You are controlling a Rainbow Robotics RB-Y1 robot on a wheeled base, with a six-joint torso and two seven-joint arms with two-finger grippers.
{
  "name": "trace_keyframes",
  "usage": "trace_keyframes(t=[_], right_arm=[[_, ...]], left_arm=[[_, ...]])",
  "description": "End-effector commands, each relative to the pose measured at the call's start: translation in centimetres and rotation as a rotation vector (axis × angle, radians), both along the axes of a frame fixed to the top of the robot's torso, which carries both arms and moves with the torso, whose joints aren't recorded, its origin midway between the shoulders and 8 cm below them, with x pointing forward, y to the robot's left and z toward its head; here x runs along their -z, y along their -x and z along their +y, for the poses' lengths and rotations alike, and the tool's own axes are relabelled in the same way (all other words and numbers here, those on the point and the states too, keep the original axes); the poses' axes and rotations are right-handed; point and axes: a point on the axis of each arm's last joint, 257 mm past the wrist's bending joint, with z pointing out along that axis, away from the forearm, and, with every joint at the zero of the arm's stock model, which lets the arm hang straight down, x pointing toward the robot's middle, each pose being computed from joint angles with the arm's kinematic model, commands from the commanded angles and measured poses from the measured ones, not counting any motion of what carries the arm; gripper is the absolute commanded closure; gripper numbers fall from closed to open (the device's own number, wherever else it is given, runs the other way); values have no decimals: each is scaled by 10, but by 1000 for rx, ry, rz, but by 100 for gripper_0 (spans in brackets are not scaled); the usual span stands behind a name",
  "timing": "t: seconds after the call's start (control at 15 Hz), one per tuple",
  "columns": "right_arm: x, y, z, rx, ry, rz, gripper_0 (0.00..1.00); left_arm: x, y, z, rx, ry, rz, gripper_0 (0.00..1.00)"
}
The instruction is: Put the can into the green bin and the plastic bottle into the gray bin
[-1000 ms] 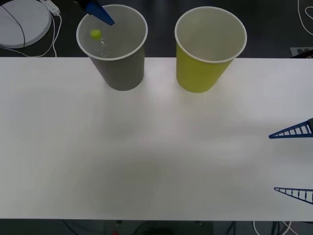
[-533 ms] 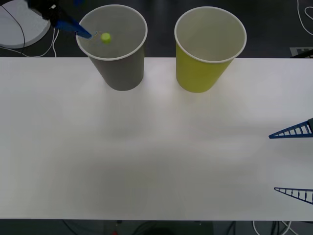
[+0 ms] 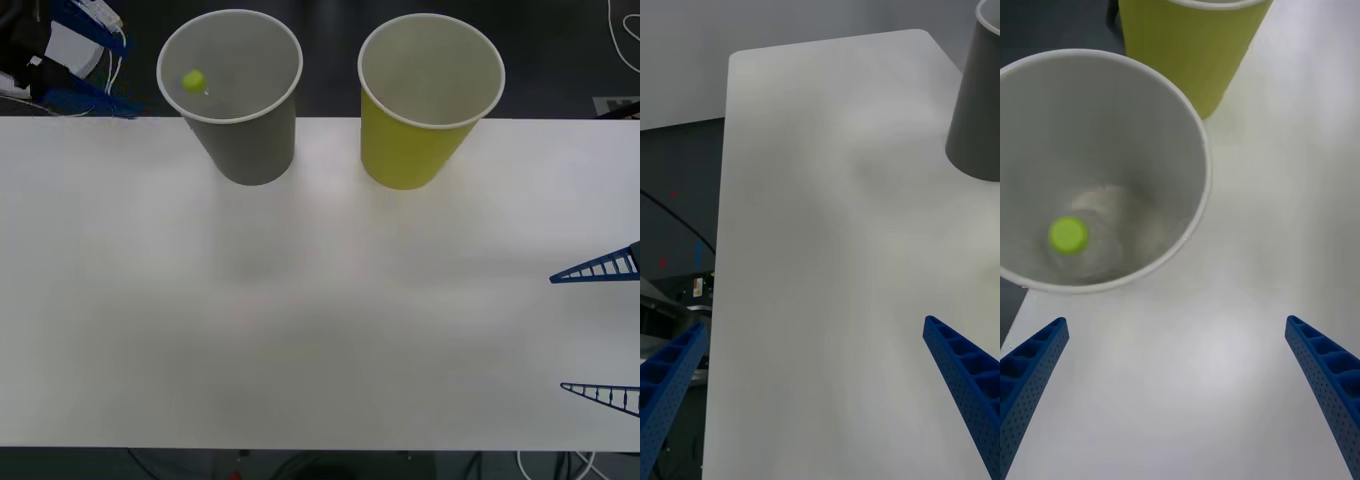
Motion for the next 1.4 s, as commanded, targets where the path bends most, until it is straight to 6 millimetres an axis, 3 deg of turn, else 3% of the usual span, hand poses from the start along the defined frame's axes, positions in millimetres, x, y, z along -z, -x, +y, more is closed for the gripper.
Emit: trace_keyframes(t=[0.07, 0.47, 0.87, 1.4], right_arm=[[0, 0, 0, 0, 0, 0, 0], [0, 0, 0, 0, 0, 0, 0], [0, 0, 0, 0, 0, 0, 0], [0, 0, 0, 0, 0, 0, 0]], left_arm=[[13, 14, 13, 40, 30, 12, 0], [35, 32, 24, 109, 59, 17, 0], [50, 33, -3, 128, 104, -11, 0], [67, 58, -25, 160, 161, -10, 0]])
